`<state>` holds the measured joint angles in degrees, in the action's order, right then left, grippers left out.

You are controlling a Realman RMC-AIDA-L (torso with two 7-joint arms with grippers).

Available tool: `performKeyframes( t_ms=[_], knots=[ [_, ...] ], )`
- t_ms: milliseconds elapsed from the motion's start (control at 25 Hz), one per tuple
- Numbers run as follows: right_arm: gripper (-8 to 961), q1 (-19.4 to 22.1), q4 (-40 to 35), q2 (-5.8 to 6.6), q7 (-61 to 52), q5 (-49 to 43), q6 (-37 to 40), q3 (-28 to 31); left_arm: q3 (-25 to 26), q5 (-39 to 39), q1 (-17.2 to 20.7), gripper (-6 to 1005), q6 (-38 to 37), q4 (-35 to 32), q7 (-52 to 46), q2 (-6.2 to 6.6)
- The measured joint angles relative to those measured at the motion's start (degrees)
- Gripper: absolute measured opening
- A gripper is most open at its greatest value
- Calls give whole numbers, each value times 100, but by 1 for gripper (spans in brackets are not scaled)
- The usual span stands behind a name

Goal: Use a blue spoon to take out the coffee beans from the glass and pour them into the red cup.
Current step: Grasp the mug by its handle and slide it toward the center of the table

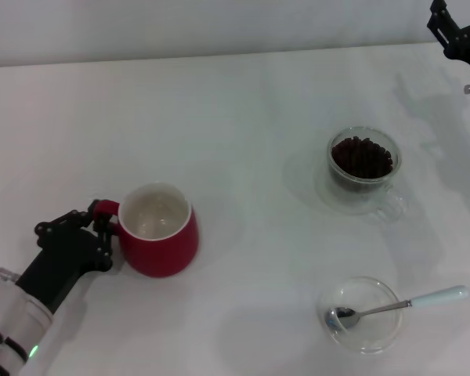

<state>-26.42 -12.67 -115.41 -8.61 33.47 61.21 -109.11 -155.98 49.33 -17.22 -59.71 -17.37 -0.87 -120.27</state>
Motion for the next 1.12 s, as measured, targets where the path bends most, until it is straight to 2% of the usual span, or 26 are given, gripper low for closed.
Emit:
performKeyframes(
  t_ms=[320,520,960,1120],
  knots=[
    [857,-41,2,2,0,0,4,48,-82,-28,-160,92,215,-90,12,-6],
    [858,-41,2,2,0,2,7,48,-87,-15,-112,92,220,-185,17,0],
    [858,-37,1,-10,-5,1,7,48,-65,7,31,198,136,-236,17,20],
    [858,-21,-22,-13,-10,-5,9,48,-53,8,141,347,77,-242,17,35]
  ],
)
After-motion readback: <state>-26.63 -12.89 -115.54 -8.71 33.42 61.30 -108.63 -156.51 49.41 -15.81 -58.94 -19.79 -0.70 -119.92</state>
